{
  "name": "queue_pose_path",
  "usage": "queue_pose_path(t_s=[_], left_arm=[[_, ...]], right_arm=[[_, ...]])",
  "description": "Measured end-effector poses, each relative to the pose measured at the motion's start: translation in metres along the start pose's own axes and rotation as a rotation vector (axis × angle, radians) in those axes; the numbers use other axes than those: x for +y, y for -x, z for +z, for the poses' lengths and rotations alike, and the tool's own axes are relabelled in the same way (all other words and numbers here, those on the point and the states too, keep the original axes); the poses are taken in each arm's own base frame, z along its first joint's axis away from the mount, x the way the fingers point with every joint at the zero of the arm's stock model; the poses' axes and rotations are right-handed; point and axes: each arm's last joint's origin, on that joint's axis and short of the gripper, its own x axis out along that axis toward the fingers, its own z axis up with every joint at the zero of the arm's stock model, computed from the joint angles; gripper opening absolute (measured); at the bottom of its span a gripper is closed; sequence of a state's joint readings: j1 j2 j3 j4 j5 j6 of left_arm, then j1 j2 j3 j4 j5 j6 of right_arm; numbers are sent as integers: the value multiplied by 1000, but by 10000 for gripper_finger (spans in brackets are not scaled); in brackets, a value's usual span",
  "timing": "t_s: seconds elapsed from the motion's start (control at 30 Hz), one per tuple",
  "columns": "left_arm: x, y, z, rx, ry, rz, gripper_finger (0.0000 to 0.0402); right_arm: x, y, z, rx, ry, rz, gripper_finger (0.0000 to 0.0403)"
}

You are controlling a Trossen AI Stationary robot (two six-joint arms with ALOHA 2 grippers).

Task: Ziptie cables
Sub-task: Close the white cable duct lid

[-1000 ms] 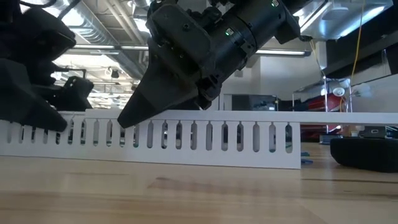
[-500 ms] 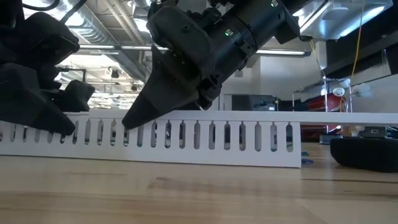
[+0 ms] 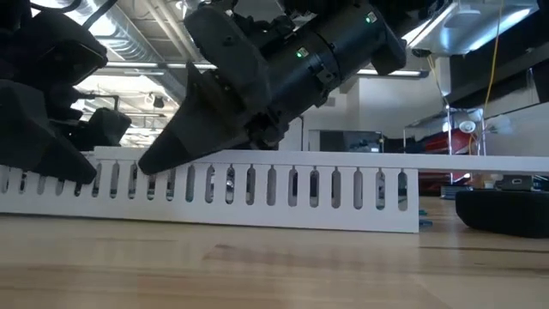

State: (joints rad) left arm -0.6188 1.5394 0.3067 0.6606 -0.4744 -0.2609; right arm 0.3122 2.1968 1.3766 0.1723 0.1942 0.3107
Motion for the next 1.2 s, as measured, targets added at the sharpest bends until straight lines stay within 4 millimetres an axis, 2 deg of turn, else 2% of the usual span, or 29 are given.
queue_pose_path(t_s=[0.37, 0.63, 0.9, 1.1, 1.2], left_arm=[[2, -1, -1, 10, 19, 7, 210], [2, -1, -1, 16, 21, 6, 211], [8, -7, 1, 31, 57, 24, 263], [7, -5, 12, 36, 22, 3, 281], [6, 0, 24, 33, 2, -3, 282]], right_arm=[[1, -20, 3, -41, 2, -10, 215], [0, -22, 4, -37, 10, -1, 224], [-3, -22, 2, 13, -3, 9, 272], [-2, -12, 4, 80, 23, 6, 296], [-1, 0, 13, 94, 38, 9, 298]])
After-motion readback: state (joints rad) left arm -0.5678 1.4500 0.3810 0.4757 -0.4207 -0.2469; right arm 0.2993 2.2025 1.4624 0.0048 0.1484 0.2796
